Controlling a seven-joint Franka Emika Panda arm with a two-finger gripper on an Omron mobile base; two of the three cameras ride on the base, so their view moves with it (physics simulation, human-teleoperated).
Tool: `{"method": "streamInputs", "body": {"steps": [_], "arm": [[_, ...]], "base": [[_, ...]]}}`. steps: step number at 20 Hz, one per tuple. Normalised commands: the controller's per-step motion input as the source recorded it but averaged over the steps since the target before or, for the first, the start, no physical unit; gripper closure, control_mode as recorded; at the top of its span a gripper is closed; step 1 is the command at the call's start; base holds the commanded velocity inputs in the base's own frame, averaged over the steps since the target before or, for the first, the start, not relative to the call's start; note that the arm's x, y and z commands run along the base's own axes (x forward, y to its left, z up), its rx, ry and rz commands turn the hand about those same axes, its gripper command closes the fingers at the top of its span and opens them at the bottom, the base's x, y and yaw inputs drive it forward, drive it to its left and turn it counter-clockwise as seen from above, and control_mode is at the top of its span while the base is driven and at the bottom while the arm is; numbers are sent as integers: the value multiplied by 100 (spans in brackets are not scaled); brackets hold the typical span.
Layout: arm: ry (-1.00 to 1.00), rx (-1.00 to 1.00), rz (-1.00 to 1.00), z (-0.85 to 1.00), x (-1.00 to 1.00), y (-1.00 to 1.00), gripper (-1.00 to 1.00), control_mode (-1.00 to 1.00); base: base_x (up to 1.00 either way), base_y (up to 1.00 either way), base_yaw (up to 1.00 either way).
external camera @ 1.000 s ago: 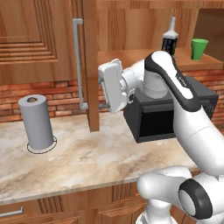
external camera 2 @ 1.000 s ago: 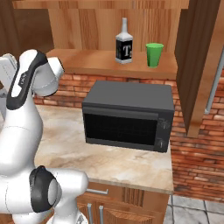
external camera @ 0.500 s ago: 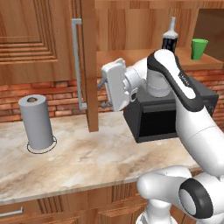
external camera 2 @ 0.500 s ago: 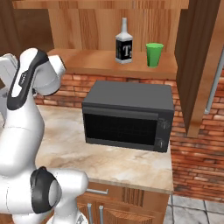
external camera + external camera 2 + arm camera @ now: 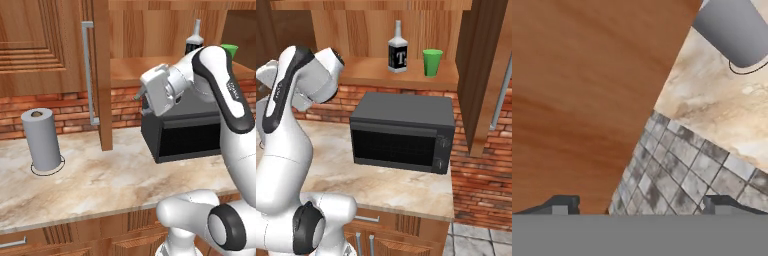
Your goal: Open the cabinet directly in front. Then move the liquor and the cup to the dining counter with the jar on it.
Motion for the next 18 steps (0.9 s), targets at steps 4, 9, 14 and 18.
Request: {"method": "streamInputs", "body": {"steps": [4,9,14,18], "arm": [[-23,-13,-24,0,0,-63,-100,-100],[-9,-8,-35,7,8,-58,-100,-100],[-6,-9,-37,15,23,-51,-100,-100],[-3,-8,-37,16,38,-54,-100,-100]], "base": [[0,0,0],[0,0,0],[0,0,0],[0,0,0]]}}
